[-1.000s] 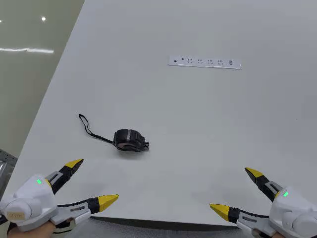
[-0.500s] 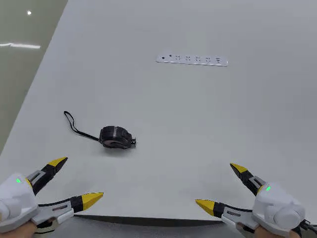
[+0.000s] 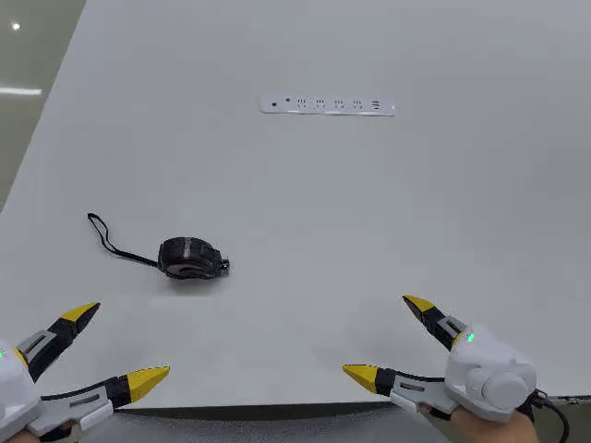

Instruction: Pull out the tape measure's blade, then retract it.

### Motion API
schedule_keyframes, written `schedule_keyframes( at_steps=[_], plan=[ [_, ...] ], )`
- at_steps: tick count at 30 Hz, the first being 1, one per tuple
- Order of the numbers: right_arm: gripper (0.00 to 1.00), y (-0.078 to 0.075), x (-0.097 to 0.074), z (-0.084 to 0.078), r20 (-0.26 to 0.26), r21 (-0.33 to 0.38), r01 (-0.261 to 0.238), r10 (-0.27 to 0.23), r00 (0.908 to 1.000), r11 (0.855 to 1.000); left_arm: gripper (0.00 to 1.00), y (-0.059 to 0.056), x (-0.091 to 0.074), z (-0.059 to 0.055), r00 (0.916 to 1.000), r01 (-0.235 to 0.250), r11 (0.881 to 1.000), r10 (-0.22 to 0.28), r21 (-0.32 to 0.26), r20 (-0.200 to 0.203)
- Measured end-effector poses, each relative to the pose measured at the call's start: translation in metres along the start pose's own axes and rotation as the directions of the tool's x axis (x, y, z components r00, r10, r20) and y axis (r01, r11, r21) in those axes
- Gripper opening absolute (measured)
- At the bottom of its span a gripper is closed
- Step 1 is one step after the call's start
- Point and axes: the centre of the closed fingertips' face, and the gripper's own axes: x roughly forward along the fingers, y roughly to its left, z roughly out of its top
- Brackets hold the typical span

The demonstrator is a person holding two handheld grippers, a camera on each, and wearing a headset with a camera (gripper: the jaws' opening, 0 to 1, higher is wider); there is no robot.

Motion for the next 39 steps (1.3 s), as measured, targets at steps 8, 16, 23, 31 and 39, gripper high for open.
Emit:
schedule_keyframes(
  at_steps=[8,16,23,31,39],
  plan=[
    [0.87,0.001,0.001,0.001,0.007,0.000,-0.012,0.012,0.9999,1.000,0.87,-0.003,0.002,0.003,0.9998,0.016,1.000,-0.016,0.012,-0.009],
    [0.82,0.013,0.010,0.004,0.039,0.023,-0.096,0.095,0.9947,0.995,0.86,-0.005,0.006,0.011,0.9964,0.079,0.995,-0.077,0.059,-0.037],
    [0.81,0.019,0.019,0.007,0.050,0.025,-0.147,0.146,0.9880,0.989,0.86,0.003,0.011,0.011,0.9921,0.110,0.989,-0.104,0.094,-0.070],
    [0.80,0.018,0.029,0.010,0.059,0.009,-0.190,0.189,0.9801,0.982,0.87,0.007,0.021,0.009,0.9827,0.159,0.978,-0.143,0.132,-0.117],
    [0.79,0.020,0.036,0.016,0.083,-0.014,-0.231,0.231,0.9694,0.973,0.86,0.008,0.032,0.008,0.9742,0.194,0.969,-0.172,0.153,-0.145]
  ],
)
